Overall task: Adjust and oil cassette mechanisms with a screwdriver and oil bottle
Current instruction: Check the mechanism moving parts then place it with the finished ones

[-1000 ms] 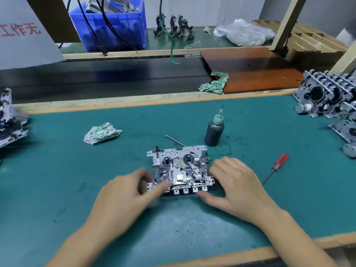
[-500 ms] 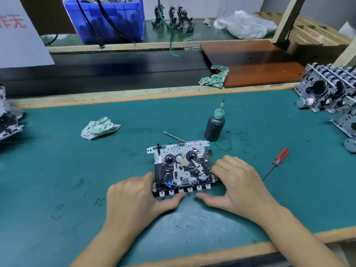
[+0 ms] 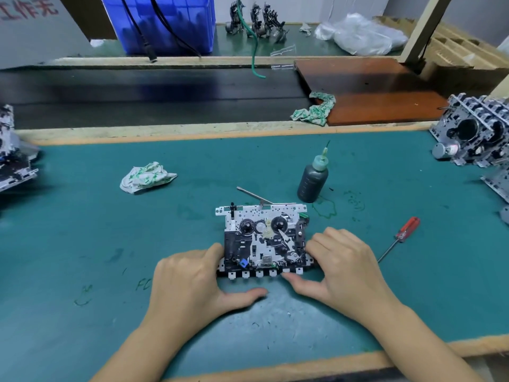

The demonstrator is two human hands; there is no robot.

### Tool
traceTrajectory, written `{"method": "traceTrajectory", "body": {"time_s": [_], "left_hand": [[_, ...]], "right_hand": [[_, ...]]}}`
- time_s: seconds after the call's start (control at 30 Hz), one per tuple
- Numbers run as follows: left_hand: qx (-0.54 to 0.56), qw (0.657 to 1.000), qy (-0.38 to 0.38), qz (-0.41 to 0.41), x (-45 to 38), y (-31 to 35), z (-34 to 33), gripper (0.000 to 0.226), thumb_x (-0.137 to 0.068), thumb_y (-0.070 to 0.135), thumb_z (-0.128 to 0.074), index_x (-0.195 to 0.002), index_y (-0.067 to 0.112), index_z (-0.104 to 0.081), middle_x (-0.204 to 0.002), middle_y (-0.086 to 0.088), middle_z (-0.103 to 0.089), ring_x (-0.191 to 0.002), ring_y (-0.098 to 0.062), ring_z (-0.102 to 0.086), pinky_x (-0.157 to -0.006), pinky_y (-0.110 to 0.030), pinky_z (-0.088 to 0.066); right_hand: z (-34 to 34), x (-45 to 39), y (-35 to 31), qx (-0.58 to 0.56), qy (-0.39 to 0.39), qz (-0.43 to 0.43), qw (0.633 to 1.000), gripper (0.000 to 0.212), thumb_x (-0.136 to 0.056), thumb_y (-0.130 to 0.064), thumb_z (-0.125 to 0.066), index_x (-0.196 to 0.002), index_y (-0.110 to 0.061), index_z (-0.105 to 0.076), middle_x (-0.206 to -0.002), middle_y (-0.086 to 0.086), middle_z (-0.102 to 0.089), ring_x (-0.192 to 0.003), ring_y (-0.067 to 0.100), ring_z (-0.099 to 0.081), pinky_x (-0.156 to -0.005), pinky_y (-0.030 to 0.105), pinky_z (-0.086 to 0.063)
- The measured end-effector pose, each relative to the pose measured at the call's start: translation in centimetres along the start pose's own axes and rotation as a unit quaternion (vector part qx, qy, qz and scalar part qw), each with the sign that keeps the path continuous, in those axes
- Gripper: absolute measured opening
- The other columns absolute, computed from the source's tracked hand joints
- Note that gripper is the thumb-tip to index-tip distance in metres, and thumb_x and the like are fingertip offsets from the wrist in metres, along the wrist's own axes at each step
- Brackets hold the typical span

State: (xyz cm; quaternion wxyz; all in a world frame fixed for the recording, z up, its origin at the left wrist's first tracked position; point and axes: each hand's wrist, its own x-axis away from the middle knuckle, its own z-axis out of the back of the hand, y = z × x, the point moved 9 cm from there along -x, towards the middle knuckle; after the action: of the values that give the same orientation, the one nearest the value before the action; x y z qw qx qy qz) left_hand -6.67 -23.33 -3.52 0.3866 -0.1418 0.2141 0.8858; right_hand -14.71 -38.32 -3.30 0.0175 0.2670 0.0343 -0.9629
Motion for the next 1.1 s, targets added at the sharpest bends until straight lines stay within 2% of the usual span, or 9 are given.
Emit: {"method": "traceTrajectory", "body": {"time_s": [0.2, 0.3, 0.43, 0.53, 0.63, 0.7, 0.87, 1.0, 1.1], "left_hand": [[-0.055, 0.997, 0.044, 0.010, -0.3, 0.4, 0.4, 0.061, -0.067, 0.071, -0.050, -0.045, 0.015, -0.039, -0.034, 0.000, -0.032, -0.027, -0.019, -0.036, -0.042, -0.018, -0.018], [-0.030, 0.999, 0.028, -0.006, -0.4, 0.2, 0.1, 0.064, -0.067, 0.075, -0.049, -0.047, 0.015, -0.039, -0.034, -0.001, -0.035, -0.028, -0.022, -0.039, -0.039, -0.020, -0.021], [0.018, 1.000, -0.010, -0.014, -0.5, -0.1, -0.3, 0.070, -0.056, 0.085, -0.048, -0.049, 0.016, -0.038, -0.035, 0.001, -0.038, -0.030, -0.022, -0.043, -0.033, -0.025, -0.030], [0.031, 0.999, -0.021, -0.011, -0.4, 0.1, -0.4, 0.065, -0.055, 0.083, -0.049, -0.052, 0.020, -0.034, -0.035, 0.001, -0.039, -0.030, -0.021, -0.044, -0.033, -0.025, -0.031], [0.044, 0.997, -0.017, -0.053, -0.3, 0.8, -0.3, 0.062, -0.057, 0.079, -0.053, -0.054, 0.021, -0.032, -0.035, 0.003, -0.038, -0.030, -0.021, -0.042, -0.033, -0.023, -0.031], [0.039, 0.998, -0.017, -0.055, -0.4, 1.0, -0.3, 0.063, -0.058, 0.078, -0.053, -0.053, 0.020, -0.031, -0.034, 0.003, -0.036, -0.030, -0.021, -0.041, -0.033, -0.023, -0.030], [0.027, 0.999, -0.018, -0.020, -0.3, 0.6, -0.4, 0.064, -0.054, 0.082, -0.050, -0.061, 0.024, -0.025, -0.034, 0.001, -0.037, -0.030, -0.021, -0.043, -0.036, -0.021, -0.025], [0.020, 1.000, -0.003, 0.004, -0.4, 0.2, -0.1, 0.059, -0.055, 0.078, -0.051, -0.050, 0.022, -0.034, -0.032, 0.001, -0.036, -0.029, -0.022, -0.042, -0.036, -0.020, -0.026], [-0.005, 0.999, 0.018, 0.028, -0.4, 0.1, 0.1, 0.061, -0.057, 0.074, -0.051, -0.043, 0.015, -0.039, -0.031, -0.001, -0.033, -0.027, -0.023, -0.039, -0.036, -0.020, -0.024]], "right_hand": [[-0.2, -0.2, 0.5, -0.074, -0.020, -0.007, 0.997, 0.055, -0.070, -0.063, -0.061, -0.058, -0.012, -0.044, -0.057, -0.002, -0.038, -0.057, 0.016, -0.031, -0.056, 0.028, -0.027], [-0.3, -0.3, 0.4, -0.056, -0.012, 0.001, 0.998, 0.054, -0.073, -0.062, -0.059, -0.058, -0.011, -0.047, -0.057, 0.000, -0.041, -0.055, 0.019, -0.037, -0.057, 0.028, -0.027], [-0.2, -0.3, 0.5, -0.032, 0.004, -0.014, 0.999, 0.051, -0.078, -0.057, -0.055, -0.057, -0.011, -0.047, -0.055, 0.001, -0.042, -0.053, 0.021, -0.041, -0.057, 0.028, -0.027], [-0.2, -0.1, 0.6, -0.035, 0.004, -0.012, 0.999, 0.056, -0.075, -0.063, -0.056, -0.058, -0.011, -0.048, -0.057, 0.001, -0.042, -0.055, 0.020, -0.041, -0.058, 0.029, -0.032], [0.1, 0.0, 0.8, -0.012, 0.031, -0.037, 0.999, 0.061, -0.070, -0.067, -0.057, -0.053, -0.010, -0.048, -0.052, 0.000, -0.042, -0.053, 0.020, -0.043, -0.074, 0.032, -0.043], [0.3, 0.0, 0.9, 0.009, 0.047, -0.047, 0.998, 0.061, -0.070, -0.067, -0.057, -0.051, -0.010, -0.048, -0.049, -0.001, -0.041, -0.051, 0.020, -0.044, -0.084, 0.036, -0.043], [0.0, -0.1, 0.9, -0.012, 0.002, 0.001, 1.000, 0.053, -0.078, -0.059, -0.055, -0.057, -0.011, -0.046, -0.055, 0.001, -0.042, -0.054, 0.022, -0.043, -0.067, 0.029, -0.035], [0.0, -0.1, 0.6, -0.001, 0.002, 0.011, 1.000, 0.054, -0.082, -0.060, -0.052, -0.058, -0.012, -0.048, -0.055, 0.000, -0.044, -0.056, 0.022, -0.044, -0.078, 0.035, -0.041], [0.0, -0.1, 0.4, -0.045, -0.007, 0.017, 0.999, 0.055, -0.078, -0.062, -0.057, -0.058, -0.011, -0.046, -0.057, 0.000, -0.040, -0.057, 0.021, -0.039, -0.076, 0.033, -0.039]]}}
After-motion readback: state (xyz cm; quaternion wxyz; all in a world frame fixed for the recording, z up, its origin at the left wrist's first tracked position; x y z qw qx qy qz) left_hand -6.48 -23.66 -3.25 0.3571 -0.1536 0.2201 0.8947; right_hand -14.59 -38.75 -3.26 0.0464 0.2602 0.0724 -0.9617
